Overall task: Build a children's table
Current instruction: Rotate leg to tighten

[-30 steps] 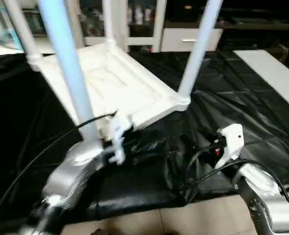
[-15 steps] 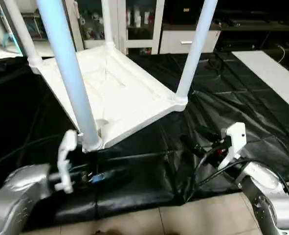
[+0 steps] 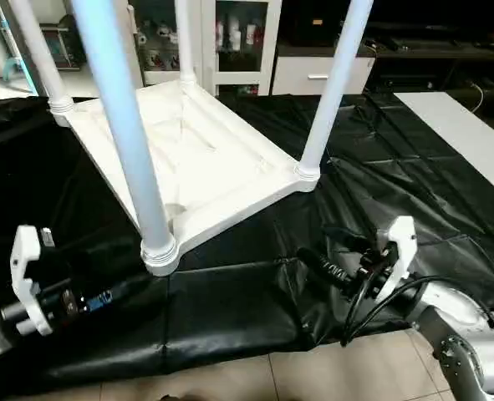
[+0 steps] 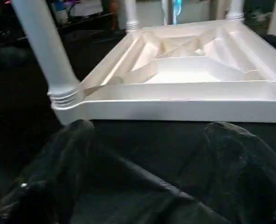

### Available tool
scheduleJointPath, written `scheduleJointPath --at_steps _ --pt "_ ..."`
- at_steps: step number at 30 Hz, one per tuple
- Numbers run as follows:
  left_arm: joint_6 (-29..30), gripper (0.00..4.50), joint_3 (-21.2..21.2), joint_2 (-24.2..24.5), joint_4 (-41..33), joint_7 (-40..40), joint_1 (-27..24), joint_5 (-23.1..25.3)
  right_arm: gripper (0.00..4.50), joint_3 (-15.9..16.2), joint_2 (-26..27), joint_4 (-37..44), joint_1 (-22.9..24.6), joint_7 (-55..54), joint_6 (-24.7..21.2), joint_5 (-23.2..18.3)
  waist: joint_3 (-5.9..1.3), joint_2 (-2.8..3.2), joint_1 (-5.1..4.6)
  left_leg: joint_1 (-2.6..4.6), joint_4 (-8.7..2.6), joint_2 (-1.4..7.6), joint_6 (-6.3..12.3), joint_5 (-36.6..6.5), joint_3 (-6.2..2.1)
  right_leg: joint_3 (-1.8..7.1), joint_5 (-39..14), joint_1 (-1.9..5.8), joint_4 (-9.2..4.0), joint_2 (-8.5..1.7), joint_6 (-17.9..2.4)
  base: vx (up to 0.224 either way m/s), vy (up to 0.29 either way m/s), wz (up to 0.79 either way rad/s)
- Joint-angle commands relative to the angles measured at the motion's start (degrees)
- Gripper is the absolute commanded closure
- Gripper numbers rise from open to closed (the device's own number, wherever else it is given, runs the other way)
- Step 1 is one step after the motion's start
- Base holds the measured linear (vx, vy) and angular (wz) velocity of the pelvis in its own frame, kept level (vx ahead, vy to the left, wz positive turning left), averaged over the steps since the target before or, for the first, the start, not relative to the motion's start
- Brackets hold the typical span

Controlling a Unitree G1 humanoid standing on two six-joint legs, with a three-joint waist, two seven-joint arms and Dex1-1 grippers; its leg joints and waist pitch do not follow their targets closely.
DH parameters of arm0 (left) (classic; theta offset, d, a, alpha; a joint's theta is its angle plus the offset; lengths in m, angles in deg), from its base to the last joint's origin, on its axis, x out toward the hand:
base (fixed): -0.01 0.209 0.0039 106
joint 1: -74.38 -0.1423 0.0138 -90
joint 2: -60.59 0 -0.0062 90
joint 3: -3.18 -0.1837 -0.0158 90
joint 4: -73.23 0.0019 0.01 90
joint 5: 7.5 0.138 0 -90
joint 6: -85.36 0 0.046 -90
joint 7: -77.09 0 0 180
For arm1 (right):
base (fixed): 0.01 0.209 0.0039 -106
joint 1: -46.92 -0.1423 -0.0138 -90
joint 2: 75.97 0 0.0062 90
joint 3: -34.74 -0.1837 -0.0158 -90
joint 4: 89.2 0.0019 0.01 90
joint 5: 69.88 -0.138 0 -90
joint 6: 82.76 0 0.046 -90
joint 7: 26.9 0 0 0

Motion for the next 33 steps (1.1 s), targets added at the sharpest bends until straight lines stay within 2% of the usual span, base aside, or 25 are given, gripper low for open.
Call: scheduleJointPath --at_steps 1,3,4,5,6,7,8,11,12,13,14,16,17,18,19,20,21,22,24,25,27,29,31,32,33 --pt "-1.9 0.0 -1.4 -0.6 2.3 -1.2 2.7 2.2 0.19 1.0 -1.0 1.3 0.3 0.3 -0.6 1.1 -2.28 0.93 0.0 1.5 -5.46 0.4 -1.93 -27.3 0.06 0.9 -25.0 0.94 -4.25 -0.07 -6.0 0.0 0.0 0.0" --pt "-2.3 0.0 -2.4 -0.7 3.4 -0.9 3.9 2.8 0.19 1.4 -1.1 1.5 0.6 0.3 -0.4 1.4 -2.28 0.72 -0.02 1.11 -5.58 0.39 -2.07 -26.7 -0.08 0.93 -25.6 1.29 -4.22 -0.33 -5.6 0.0 0.0 0.0" --pt "-2.7 0.0 -3.3 -1.3 4.5 -1.3 5.4 3.6 0.19 1.7 -1.1 1.7 0.9 0.4 -0.3 1.7 -2.25 -0.13 -0.12 1.03 -5.55 0.43 -2.12 -27.1 -0.06 0.88 -27.0 1.24 -4.37 -0.41 -5.1 0.0 0.0 0.0" --pt "-4.1 0.0 -4.1 -2.0 5.6 -1.8 7.3 4.8 0.19 1.8 -1.0 1.6 1.0 0.5 -0.3 1.6 -2.41 -1.72 -0.11 1.01 -5.37 0.46 -1.77 -26.7 -0.01 0.84 -28.4 1.27 -4.48 -0.51 -4.5 0.0 0.0 0.0" --pt "-4.9 0.0 -4.7 -2.9 6.5 -2.1 9.1 5.5 0.19 1.9 -0.8 1.4 0.9 0.6 -0.4 1.6 -2.32 -0.99 0.19 1.11 -5.5 0.41 -1.75 -26.6 -0.18 0.87 -29.4 1.17 -4.4 -0.63 -4.2 0.0 0.0 0.0" --pt "-5.1 0.0 -4.9 -3.3 6.9 -2.1 10.0 5.7 0.19 1.9 -0.7 1.3 0.8 0.6 -0.5 1.6 -2.41 -1.06 0.23 1.29 -5.47 0.47 -1.88 -26.6 -0.14 0.93 -29.7 1.04 -4.55 -0.68 -4.1 0.0 0.0 0.0" --pt "-7.3 0.0 -6.3 -4.9 8.9 -1.6 13.7 7.6 0.19 2.9 -0.5 0.3 0.0 1.4 -0.1 2.0 -2.48 -0.55 0.32 1.53 -5.51 0.59 -2.39 -26.7 -0.25 0.92 -28.3 0.88 -4.57 -0.75 -4.5 0.0 0.0 0.0" --pt "-7.1 0.0 -7.8 -5.7 9.9 0.0 15.9 7.6 0.19 3.8 -0.5 -0.5 -0.7 1.8 0.5 2.7 -2.64 -0.77 0.5 1.33 -5.59 0.59 -3.03 -26.0 -0.34 0.79 -24.0 1.18 -4.0 -0.68 -5.5 0.0 0.0 0.0" --pt "-8.0 0.0 -9.3 -6.7 11.1 0.2 18.0 8.6 0.19 3.9 -0.4 -0.8 -1.1 1.7 0.8 2.9 -2.55 -0.21 0.32 1.16 -5.8 0.51 -3.47 -27.3 -0.52 0.73 -23.4 1.38 -3.83 -0.56 -5.7 0.0 0.0 0.0" --pt "-8.8 0.0 -10.4 -7.4 12.2 0.2 19.5 9.2 0.19 4.0 -0.4 -1.0 -1.2 1.6 0.9 2.9 -2.71 -0.85 0.26 1.44 -5.61 0.45 -3.42 -27.8 -0.38 0.66 -23.3 1.25 -4.11 -0.46 -5.7 0.0 0.0 0.0" --pt "-10.1 0.0 -12.2 -8.9 14.4 0.5 22.3 10.4 0.19 4.0 -0.5 -0.8 -1.3 1.4 1.0 2.7 -2.86 -0.88 0.31 1.56 -5.49 0.47 -3.4 -27.6 -0.34 0.72 -22.6 1.24 -3.9 -0.5 -6.0 0.0 0.0 0.0" --pt "-11.2 0.0 -13.9 -10.4 16.8 1.0 24.9 11.6 0.19 3.9 -0.5 -0.6 -1.3 1.3 0.9 2.7 -2.84 -0.11 0.49 1.65 -5.46 0.44 -3.18 -26.6 -0.16 0.87 -20.1 1.24 -3.92 -0.44 -7.0 0.0 0.0 0.0" --pt "-11.2 0.0 -13.9 -10.4 16.8 1.0 24.9 11.6 0.19 3.9 -0.5 -0.6 -1.3 1.3 0.9 2.7 -2.84 -0.11 0.49 1.65 -5.46 0.44 -3.18 -26.6 -0.16 0.87 -20.1 1.24 -3.92 -0.44 -7.0 0.0 0.0 0.0" --pt "-11.9 0.0 -16.1 -12.7 20.0 2.7 28.2 12.7 0.19 3.9 -0.6 0.1 -0.7 1.2 1.0 2.6 -2.96 0.18 0.7 1.43 -5.42 0.48 -3.14 -25.1 -0.2 0.89 -18.2 1.68 -3.41 -0.6 -7.8 0.0 0.0 0.0" --pt "-11.8 0.0 -18.7 -15.6 23.4 4.7 31.8 13.7 0.19 4.0 -0.8 1.0 0.2 1.2 0.8 2.6 -2.92 0.12 0.42 1.41 -5.38 0.33 -2.93 -24.9 0.06 0.91 -18.3 1.61 -3.87 -0.42 -7.6 0.0 0.0 0.0" --pt "-11.9 0.0 -21.1 -17.9 26.1 6.5 34.6 14.6 0.19 4.2 -1.1 1.7 1.1 1.4 0.7 2.6 -3.16 0.0 1.2 2.23 -4.82 0.32 -3.05 -25.3 0.25 0.86 -19.2 1.11 -3.96 -0.51 -7.9 0.0 0.0 0.0" --pt "-11.9 0.0 -21.1 -17.9 26.1 6.5 34.6 14.6 0.19 4.2 -1.1 1.7 1.1 1.4 0.7 2.6 -3.18 -0.46 1.44 2.22 -4.8 0.44 -2.49 -24.6 0.43 1.02 -18.6 1.2 -3.97 -0.63 -8.5 0.0 0.0 0.0" --pt "-11.1 0.0 -23.9 -20.5 28.1 8.4 37.1 15.4 0.19 4.7 -1.6 2.5 2.3 1.9 0.4 2.6 -3.04 -0.19 1.49 1.45 -5.23 0.64 -2.24 -22.6 0.37 1.11 -16.5 1.89 -3.95 -0.78 -9.1 0.0 0.0 0.0" --pt "-10.1 0.0 -28.3 -23.9 29.8 11.2 40.1 16.7 0.19 5.4 -2.6 3.4 3.9 2.5 0.2 2.9 -3.4 -0.05 2.02 1.05 -4.82 0.42 -1.89 -19.5 0.3 0.98 -13.1 2.54 -3.2 -0.79 -9.5 0.0 0.0 0.0" --pt "-9.9 0.0 -29.7 -25.0 30.3 11.8 40.9 17.3 0.19 5.3 -2.9 3.7 4.4 2.5 0.2 2.9 -3.51 0.71 2.02 0.87 -4.86 0.41 -1.5 -17.1 0.21 0.99 -10.6 2.87 -2.87 -0.9 -10.2 0.0 0.0 0.0" --pt "-9.9 0.0 -32.8 -28.1 31.6 12.0 42.8 19.0 0.19 4.9 -3.3 4.4 5.6 2.4 0.2 2.7 -3.68 0.05 1.82 0.88 -4.52 0.37 -0.24 -14.9 0.45 0.93 -7.1 3.09 -2.77 -0.76 -11.4 0.0 0.0 0.0" --pt "-10.7 0.0 -34.7 -30.7 33.1 11.4 44.3 20.5 0.19 4.4 -3.5 4.8 6.5 2.2 0.2 2.6 -3.74 0.15 1.57 0.68 -4.18 0.27 1.62 -12.4 0.68 0.96 -4.1 3.38 -2.7 -0.82 -12.9 0.029 0.001 -0.01" --pt "-17.4 0.0 -36.1 -36.9 39.3 6.5 47.5 24.9 0.19 4.2 -3.7 5.8 8.1 1.6 0.2 2.5 -3.69 0.22 1.62 0.78 -4.15 0.33 2.34 -12.6 0.73 0.95 -5.1 3.43 -2.99 -0.91 -13.0 0.0 0.0 0.0" --pt "-21.5 0.0 -35.7 -40.0 43.8 2.2 49.6 27.3 0.19 4.2 -3.6 6.3 8.7 1.2 0.2 2.6 -3.44 0.62 1.6 1.08 -4.0 0.46 2.94 -14.7 0.82 0.91 -7.8 3.16 -3.95 -0.86 -12.7 0.0 0.0 0.0" --pt "-24.0 0.0 -35.3 -41.9 46.8 -0.6 50.9 28.8 0.19 4.3 -3.6 6.7 9.1 1.0 0.2 2.6 -3.53 0.63 1.81 1.13 -3.98 0.42 2.51 -15.6 0.68 0.82 -9.3 3.44 -3.72 -1.02 -12.4 0.0 0.0 0.0"
